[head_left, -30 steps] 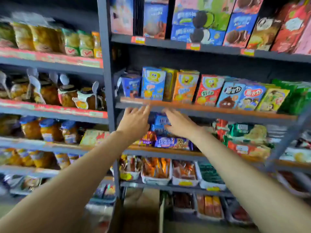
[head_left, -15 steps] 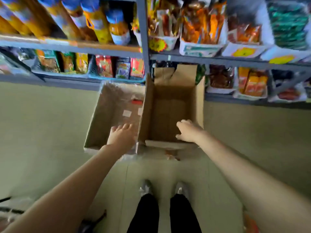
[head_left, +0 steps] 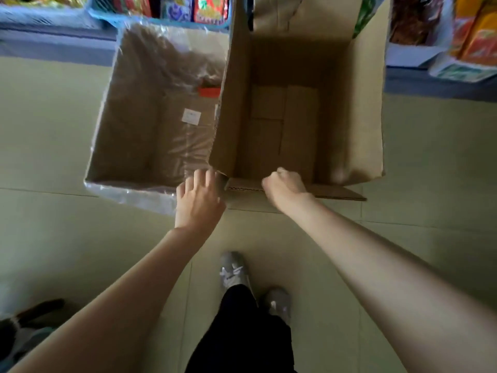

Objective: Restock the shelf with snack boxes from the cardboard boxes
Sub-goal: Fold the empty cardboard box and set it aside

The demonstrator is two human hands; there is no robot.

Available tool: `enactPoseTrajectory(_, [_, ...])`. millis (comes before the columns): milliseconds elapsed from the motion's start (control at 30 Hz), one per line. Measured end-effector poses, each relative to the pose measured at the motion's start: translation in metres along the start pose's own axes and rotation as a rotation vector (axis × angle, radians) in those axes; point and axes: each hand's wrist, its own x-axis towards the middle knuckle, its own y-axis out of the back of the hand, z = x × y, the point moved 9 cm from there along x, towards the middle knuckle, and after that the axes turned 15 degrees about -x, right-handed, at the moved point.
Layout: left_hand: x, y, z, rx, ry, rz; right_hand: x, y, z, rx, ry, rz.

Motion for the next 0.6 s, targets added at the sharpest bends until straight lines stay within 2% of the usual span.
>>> enactPoseTrajectory(100, [-0.007,0.004,0.036,0.030,-0.170,0.015,-0.012,0.007,0.009,-0.046,-0.034,0.002])
enactPoseTrajectory(200, [-0.018,0.040,0.076,0.068,-0.272,0.028,-0.053,0.038,0.048,-0.050,-0.078,0.079])
enactPoseTrajectory(333, [-0.058,0.090,0.139,0.188,-0.338,-0.067,-0.143,0.100,0.113,-0.066,-0.140,0.228])
enactPoseTrajectory(500, [-0.142,0.155,0.236,0.136,-0.570,0.003,-0.283,0.130,0.139,-0.010,-0.117,0.188])
enactPoseTrajectory(567, [-0.183,0.151,0.269,0.186,-0.653,-0.106,-0.346,0.129,0.124,-0.028,-0.124,0.212])
enactPoseTrajectory(600, [-0.212,0.140,0.281,0.210,-0.690,-0.238,-0.377,0.124,0.114,-0.024,-0.140,0.231])
